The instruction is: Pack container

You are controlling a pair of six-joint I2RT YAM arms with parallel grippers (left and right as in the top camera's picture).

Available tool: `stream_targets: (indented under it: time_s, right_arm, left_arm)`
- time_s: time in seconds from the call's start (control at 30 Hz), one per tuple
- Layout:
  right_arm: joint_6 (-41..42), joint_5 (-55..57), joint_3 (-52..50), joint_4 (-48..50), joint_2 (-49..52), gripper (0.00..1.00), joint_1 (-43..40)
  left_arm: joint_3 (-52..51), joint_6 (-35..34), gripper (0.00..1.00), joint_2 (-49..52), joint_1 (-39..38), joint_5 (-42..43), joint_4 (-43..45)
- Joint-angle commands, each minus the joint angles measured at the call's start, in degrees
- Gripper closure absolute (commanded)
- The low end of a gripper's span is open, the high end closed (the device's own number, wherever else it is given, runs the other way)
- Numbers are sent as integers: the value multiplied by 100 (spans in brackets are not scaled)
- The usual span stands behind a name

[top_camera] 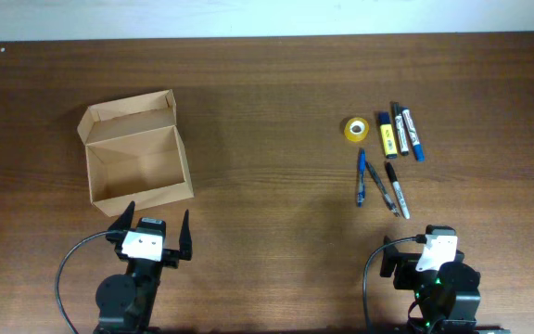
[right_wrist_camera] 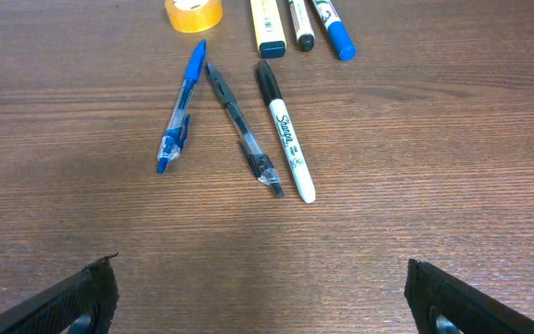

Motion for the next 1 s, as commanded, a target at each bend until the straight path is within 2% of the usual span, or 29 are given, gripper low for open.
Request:
stream_targets:
  time_s: [0.0, 0.27, 0.47, 0.53, 0.6, 0.73, 0.87, 0.97]
  right_arm:
    - [50, -70, -74, 13, -61, 1, -55]
    - [50, -68, -74, 13, -61, 1, -55]
    - [48, -68, -74, 13, -61, 1, -55]
    - [48, -68, -74, 15, -61, 1, -55]
    - [48, -68, -74, 13, -61, 1, -55]
    - [50, -68, -74, 13, -61, 1, -55]
    - [48, -68, -74, 15, -61, 1, -55]
    - [50, -68, -74, 13, -61, 1, -55]
  left_arm:
    - [-50, 52, 0, -74, -22, 81, 15]
    - [-50, 48, 0, -74, -22, 127, 35]
    - [11, -166, 0, -70, -22, 1665, 280]
    - [229, -444, 0, -70, -24, 2122, 273]
    - [605, -737, 0, -68, -22, 1902, -74]
    - [1801, -728, 0, 247, -22, 857, -1338]
    - [3150, -726, 0, 1392, -22, 431, -2483]
    - [4192, -726, 0, 2745, -22, 203, -3161]
